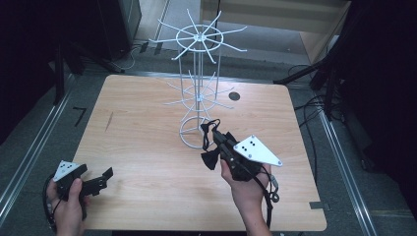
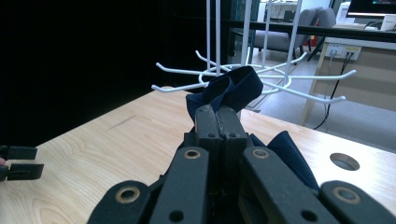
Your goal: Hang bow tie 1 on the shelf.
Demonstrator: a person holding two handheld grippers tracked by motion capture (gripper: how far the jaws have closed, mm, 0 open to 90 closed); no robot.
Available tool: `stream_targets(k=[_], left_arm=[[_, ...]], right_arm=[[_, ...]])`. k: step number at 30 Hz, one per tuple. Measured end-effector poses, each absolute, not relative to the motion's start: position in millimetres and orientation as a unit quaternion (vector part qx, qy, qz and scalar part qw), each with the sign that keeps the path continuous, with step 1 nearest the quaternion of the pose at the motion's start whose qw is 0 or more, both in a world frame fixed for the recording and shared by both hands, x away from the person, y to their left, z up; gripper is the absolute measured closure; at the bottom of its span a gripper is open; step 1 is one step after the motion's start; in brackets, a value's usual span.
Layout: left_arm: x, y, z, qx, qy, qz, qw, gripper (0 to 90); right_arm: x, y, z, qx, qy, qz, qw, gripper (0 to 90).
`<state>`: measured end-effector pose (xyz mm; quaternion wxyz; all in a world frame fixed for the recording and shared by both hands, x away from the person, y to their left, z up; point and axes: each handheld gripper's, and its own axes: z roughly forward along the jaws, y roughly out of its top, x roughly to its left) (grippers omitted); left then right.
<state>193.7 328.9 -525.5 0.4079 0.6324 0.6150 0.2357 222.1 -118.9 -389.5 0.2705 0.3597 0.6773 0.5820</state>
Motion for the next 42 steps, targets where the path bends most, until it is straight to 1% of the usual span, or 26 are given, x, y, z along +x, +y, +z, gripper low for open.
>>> stream_targets(k=[6, 27, 36, 42], left_arm=[[194, 329, -526, 0.631, 0.616, 0.235, 0.409, 1.0], [194, 329, -526, 0.632, 0.615, 0.236, 0.408, 1.0], [193, 329, -525, 0.630, 0.616, 0.236, 0.409, 1.0], [194, 330, -525, 0.632, 0.616, 0.233, 0.409, 1.0]], right_arm=[[227, -118, -384, 0.358, 0.677, 0.583, 0.271, 90.0], [252, -120, -381, 0.373, 0.676, 0.578, 0.266, 90.0], [266, -121, -383, 0.389, 0.676, 0.571, 0.255, 90.0], [276, -122, -388, 0.403, 0.675, 0.569, 0.239, 90.0]])
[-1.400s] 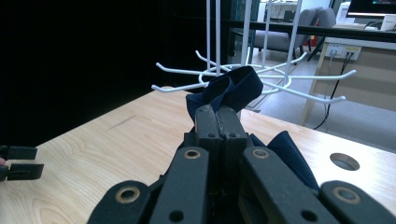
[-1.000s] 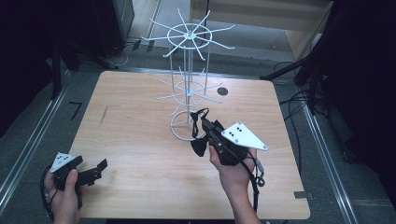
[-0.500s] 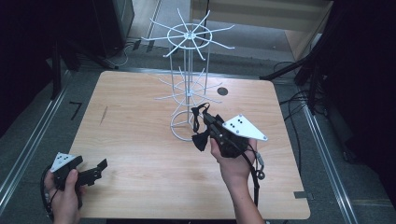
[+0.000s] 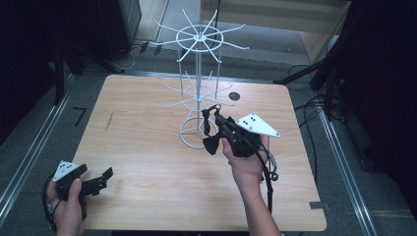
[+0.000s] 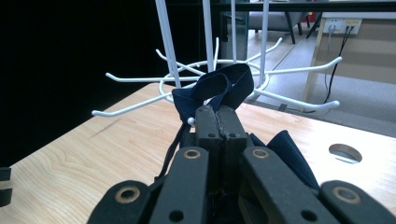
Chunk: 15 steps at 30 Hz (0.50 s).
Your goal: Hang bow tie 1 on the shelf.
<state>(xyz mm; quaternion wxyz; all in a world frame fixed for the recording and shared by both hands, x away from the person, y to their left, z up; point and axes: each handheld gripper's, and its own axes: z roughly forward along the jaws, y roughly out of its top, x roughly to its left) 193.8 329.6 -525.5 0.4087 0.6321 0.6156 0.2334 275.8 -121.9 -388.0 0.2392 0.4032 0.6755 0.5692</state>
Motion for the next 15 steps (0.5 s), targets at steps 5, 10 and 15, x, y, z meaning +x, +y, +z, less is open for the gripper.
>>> stream_targets(k=[5, 10, 15], left_arm=[[194, 330, -525, 0.632, 0.616, 0.234, 0.409, 1.0], [194, 329, -526, 0.631, 0.616, 0.234, 0.409, 1.0], [194, 329, -525, 0.631, 0.616, 0.235, 0.408, 1.0]], right_arm=[[280, -121, -393, 0.407, 0.678, 0.566, 0.233, 90.0], [285, -119, -397, 0.413, 0.678, 0.564, 0.227, 90.0], [289, -118, -404, 0.418, 0.680, 0.560, 0.222, 90.0]])
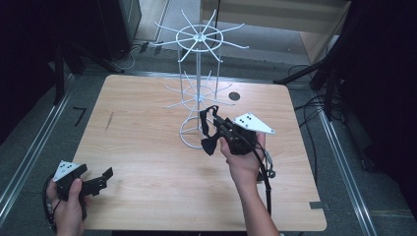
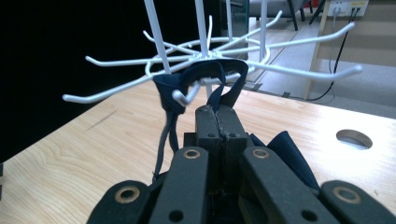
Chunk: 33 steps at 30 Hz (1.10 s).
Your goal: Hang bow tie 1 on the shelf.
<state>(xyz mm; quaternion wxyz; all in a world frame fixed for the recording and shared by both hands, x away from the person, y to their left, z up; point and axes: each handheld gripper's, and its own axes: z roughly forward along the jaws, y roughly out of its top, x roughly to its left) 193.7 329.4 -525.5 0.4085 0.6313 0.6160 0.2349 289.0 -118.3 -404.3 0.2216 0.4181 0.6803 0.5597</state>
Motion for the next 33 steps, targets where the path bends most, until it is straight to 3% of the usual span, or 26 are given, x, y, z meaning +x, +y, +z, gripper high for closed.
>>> stream_targets(k=[6, 11, 13, 17, 33], left_arm=[[194, 330, -525, 0.632, 0.616, 0.235, 0.408, 1.0], [193, 330, -525, 0.631, 0.616, 0.235, 0.409, 1.0], [193, 330, -525, 0.631, 0.616, 0.236, 0.409, 1.0], [193, 329, -525, 0.630, 0.616, 0.235, 0.409, 1.0], [193, 329, -525, 0.630, 0.616, 0.240, 0.408, 1.0]], right_arm=[[292, -118, -412, 0.420, 0.686, 0.554, 0.218, 89.6], [293, -116, -416, 0.416, 0.690, 0.550, 0.219, 79.6], [292, -116, -416, 0.413, 0.692, 0.550, 0.218, 67.3], [288, -118, -418, 0.411, 0.697, 0.542, 0.226, 56.9], [273, -158, -429, 0.417, 0.697, 0.534, 0.236, 45.3]])
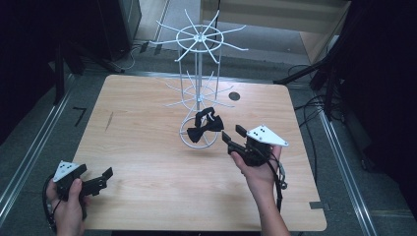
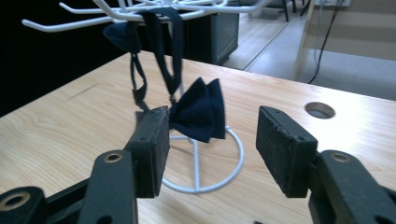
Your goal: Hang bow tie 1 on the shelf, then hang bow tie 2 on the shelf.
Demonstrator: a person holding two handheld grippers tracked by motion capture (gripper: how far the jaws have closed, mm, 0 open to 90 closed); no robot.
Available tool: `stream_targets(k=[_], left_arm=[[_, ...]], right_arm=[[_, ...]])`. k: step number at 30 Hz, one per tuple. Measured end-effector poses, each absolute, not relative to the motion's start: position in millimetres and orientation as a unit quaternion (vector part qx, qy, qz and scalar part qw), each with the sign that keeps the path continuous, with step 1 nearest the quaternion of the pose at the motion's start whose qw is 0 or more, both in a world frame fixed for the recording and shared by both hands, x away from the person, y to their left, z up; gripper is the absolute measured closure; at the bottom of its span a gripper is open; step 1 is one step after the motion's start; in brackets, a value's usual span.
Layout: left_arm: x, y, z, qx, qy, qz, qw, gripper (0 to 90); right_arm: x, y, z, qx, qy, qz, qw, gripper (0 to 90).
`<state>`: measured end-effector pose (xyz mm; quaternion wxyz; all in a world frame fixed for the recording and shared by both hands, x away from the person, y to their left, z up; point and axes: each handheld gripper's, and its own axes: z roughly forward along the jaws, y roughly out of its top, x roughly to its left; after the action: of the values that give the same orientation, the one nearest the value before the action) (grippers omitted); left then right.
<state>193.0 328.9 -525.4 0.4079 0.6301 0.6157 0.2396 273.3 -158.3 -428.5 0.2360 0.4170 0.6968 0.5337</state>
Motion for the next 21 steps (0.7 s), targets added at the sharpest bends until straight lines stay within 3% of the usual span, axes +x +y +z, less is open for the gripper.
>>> stream_targets(k=[21], left_arm=[[193, 329, -525, 0.632, 0.616, 0.239, 0.405, 1.0]], right_arm=[[263, -207, -457, 0.483, 0.687, 0.483, 0.248, 44.1]])
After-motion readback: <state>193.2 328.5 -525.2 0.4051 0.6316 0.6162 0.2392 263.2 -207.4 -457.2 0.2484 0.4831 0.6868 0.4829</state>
